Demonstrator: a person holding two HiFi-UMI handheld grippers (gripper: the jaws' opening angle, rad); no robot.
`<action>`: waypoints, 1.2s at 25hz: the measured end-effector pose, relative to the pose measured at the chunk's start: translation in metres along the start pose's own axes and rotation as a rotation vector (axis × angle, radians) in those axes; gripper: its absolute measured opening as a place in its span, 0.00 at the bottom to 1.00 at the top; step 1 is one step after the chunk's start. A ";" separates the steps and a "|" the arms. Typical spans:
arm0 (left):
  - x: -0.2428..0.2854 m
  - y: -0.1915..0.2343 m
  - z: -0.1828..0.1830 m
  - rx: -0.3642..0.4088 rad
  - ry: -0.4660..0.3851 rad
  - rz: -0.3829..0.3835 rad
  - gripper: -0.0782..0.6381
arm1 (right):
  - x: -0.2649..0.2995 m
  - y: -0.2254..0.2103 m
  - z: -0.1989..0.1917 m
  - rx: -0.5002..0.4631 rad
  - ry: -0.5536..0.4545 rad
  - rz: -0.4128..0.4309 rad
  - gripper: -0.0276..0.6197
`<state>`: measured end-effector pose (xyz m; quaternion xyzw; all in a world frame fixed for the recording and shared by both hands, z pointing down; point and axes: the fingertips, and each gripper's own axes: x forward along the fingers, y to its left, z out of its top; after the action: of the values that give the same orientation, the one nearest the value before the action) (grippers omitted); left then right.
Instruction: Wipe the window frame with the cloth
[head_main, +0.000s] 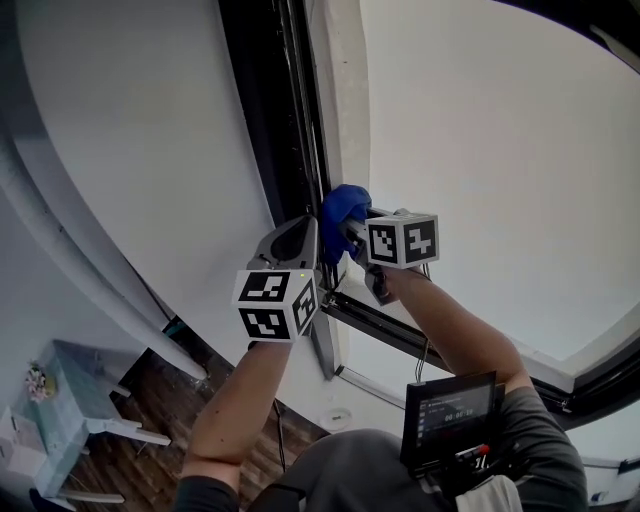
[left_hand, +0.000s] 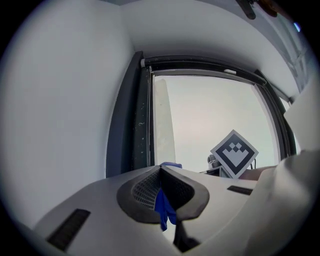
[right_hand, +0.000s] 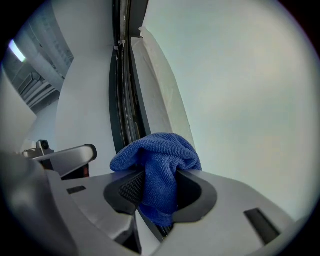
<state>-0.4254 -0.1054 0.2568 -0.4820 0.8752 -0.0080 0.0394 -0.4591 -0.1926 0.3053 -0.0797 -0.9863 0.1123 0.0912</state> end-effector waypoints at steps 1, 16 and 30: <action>0.002 -0.002 0.008 0.017 -0.007 -0.004 0.12 | -0.001 0.002 0.008 -0.008 -0.005 0.002 0.27; 0.018 0.015 0.116 0.111 -0.082 -0.015 0.12 | -0.014 0.033 0.112 -0.096 -0.106 0.011 0.27; 0.028 0.037 0.213 0.189 -0.173 0.022 0.12 | -0.030 0.059 0.225 -0.186 -0.217 -0.024 0.27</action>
<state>-0.4553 -0.1042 0.0404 -0.4656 0.8691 -0.0485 0.1600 -0.4663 -0.1880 0.0712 -0.0633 -0.9974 0.0271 -0.0223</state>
